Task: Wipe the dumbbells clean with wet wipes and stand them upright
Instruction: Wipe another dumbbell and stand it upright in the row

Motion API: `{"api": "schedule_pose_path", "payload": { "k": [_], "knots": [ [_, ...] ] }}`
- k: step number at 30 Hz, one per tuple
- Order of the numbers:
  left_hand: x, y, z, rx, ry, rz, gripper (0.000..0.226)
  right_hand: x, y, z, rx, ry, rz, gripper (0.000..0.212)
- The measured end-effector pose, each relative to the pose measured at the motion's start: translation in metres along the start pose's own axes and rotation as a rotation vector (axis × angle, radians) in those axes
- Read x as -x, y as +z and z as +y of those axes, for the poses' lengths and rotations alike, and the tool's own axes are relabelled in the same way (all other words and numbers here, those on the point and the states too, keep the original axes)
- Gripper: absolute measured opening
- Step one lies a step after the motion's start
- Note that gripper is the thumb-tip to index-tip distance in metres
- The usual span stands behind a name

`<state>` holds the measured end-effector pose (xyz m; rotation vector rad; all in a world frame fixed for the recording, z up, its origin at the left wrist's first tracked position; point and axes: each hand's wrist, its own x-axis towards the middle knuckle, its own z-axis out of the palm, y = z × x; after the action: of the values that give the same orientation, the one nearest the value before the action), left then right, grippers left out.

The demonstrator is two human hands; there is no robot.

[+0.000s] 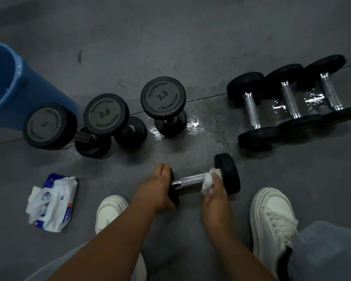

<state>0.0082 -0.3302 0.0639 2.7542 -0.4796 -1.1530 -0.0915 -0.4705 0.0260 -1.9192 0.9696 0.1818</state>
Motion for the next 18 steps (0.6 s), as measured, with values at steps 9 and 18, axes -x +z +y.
{"api": "schedule_pose_path", "payload": {
  "k": [9,18],
  "knots": [
    [-0.002,-0.002,-0.001,0.016,0.002,0.001,0.11,0.0,0.003,-0.008,-0.236,0.069,0.005,0.072],
    [-0.002,-0.003,-0.001,0.007,0.0,-0.012,0.116,-0.015,0.0,-0.026,-0.429,0.247,-0.066,0.063]
  ]
}}
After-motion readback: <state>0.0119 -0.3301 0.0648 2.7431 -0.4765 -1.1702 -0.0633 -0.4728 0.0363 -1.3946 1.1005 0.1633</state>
